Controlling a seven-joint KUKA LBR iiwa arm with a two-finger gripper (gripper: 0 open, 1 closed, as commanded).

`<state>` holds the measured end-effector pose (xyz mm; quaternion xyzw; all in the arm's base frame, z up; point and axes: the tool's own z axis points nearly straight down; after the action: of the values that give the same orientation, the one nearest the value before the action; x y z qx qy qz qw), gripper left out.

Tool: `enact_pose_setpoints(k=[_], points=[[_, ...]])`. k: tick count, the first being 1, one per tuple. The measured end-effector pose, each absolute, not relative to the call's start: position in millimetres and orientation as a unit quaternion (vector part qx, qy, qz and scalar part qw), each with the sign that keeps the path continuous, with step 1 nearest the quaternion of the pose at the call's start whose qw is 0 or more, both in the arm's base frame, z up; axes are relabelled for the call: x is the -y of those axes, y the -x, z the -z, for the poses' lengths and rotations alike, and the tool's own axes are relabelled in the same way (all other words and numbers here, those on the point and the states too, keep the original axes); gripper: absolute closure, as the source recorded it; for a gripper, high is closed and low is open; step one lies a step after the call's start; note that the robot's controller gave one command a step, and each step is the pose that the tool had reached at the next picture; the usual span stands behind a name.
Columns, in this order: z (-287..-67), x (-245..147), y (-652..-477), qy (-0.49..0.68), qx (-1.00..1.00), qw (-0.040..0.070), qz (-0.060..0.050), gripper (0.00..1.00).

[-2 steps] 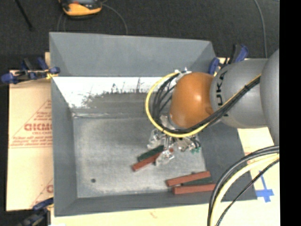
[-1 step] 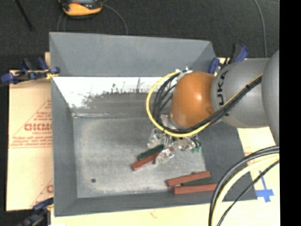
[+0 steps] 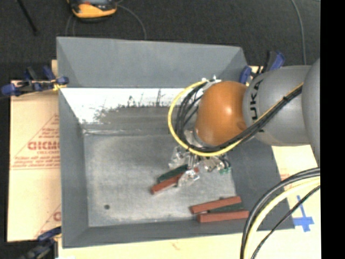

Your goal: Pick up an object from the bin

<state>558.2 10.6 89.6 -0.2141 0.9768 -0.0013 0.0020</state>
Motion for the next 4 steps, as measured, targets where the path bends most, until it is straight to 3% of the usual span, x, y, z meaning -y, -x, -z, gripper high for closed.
enact_pose_setpoints(k=[2, 4], points=[[-115, -11, -555.3, 0.213, -0.977, -0.004, 0.0, 1.0], [-159, -10, -558.1, 0.213, -0.977, 0.001, 0.001, 1.0]])
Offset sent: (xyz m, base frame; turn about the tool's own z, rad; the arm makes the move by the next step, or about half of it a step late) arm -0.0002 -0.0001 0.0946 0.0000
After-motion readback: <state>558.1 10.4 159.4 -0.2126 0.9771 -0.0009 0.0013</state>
